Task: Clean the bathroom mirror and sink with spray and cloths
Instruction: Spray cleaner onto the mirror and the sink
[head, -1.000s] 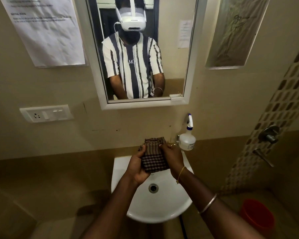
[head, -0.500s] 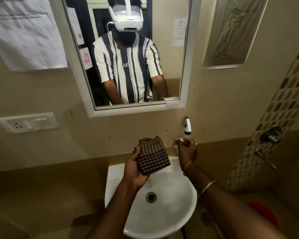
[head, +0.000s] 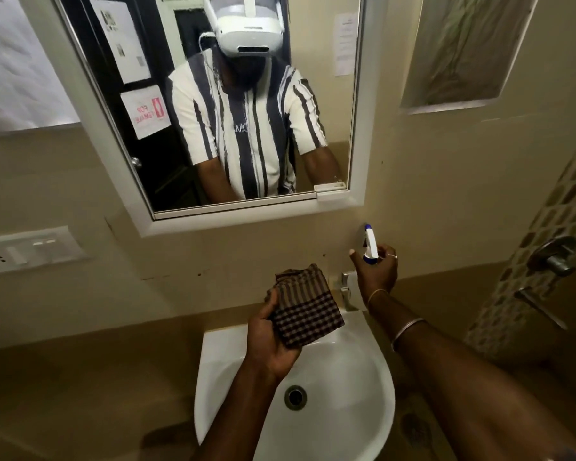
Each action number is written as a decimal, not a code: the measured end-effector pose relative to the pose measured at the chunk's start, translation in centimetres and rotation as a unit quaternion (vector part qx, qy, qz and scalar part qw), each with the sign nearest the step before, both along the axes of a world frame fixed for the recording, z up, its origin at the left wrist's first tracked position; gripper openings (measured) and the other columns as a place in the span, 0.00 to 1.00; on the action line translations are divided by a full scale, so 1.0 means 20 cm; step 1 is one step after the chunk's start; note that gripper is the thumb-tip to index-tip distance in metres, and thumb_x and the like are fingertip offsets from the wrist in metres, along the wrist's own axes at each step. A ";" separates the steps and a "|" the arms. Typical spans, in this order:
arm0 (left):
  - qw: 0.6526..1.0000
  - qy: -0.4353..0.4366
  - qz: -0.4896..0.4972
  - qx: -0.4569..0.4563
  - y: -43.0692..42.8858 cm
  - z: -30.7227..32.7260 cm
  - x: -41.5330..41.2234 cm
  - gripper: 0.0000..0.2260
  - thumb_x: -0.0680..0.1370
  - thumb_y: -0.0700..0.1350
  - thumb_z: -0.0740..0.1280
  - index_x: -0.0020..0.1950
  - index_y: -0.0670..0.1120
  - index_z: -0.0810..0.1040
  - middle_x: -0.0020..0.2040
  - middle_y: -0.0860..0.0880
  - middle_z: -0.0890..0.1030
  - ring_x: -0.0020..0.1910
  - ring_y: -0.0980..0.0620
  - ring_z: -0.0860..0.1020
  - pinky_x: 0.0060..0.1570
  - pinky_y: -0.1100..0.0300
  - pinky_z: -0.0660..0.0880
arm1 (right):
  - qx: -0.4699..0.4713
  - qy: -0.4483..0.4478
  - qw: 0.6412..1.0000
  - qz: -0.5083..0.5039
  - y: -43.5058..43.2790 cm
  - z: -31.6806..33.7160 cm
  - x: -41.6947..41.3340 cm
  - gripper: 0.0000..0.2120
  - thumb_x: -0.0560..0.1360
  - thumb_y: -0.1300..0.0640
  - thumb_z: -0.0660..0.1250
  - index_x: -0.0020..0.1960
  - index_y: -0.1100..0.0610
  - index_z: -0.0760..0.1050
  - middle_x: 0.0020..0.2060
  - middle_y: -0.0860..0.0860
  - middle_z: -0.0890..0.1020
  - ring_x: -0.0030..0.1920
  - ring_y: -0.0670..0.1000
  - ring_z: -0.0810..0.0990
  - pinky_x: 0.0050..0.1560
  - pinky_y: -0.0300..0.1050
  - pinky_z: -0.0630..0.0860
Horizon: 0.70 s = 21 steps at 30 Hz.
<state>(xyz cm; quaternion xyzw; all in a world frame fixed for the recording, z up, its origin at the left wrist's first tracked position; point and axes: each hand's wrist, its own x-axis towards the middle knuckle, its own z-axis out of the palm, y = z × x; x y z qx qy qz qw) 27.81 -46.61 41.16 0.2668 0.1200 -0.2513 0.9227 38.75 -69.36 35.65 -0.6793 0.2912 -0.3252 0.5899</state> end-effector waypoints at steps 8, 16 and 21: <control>1.000 0.006 0.011 0.014 0.01 -0.04 0.03 0.20 0.85 0.53 0.59 0.71 0.42 0.76 0.65 0.37 0.82 0.65 0.36 0.78 0.62 0.40 0.75 | -0.043 -0.004 0.997 0.056 -0.03 -0.01 0.09 0.24 0.72 0.54 0.79 0.66 0.55 0.77 0.54 0.53 0.81 0.52 0.54 0.81 0.56 0.48 0.79; 1.000 -0.002 0.009 0.030 0.06 0.00 -0.01 0.21 0.85 0.53 0.59 0.72 0.42 0.76 0.66 0.37 0.81 0.65 0.36 0.78 0.63 0.40 0.75 | -0.044 -0.010 0.998 0.050 0.01 0.08 0.04 0.16 0.77 0.64 0.68 0.65 0.58 0.78 0.55 0.57 0.82 0.55 0.59 0.81 0.59 0.49 0.77; 0.999 -0.020 0.011 0.037 0.09 0.05 -0.04 0.21 0.85 0.53 0.58 0.72 0.43 0.76 0.67 0.38 0.80 0.63 0.37 0.80 0.60 0.41 0.77 | -0.014 -0.034 0.998 0.059 0.10 0.21 -0.11 0.18 0.79 0.66 0.66 0.68 0.58 0.77 0.53 0.52 0.81 0.53 0.53 0.80 0.51 0.36 0.75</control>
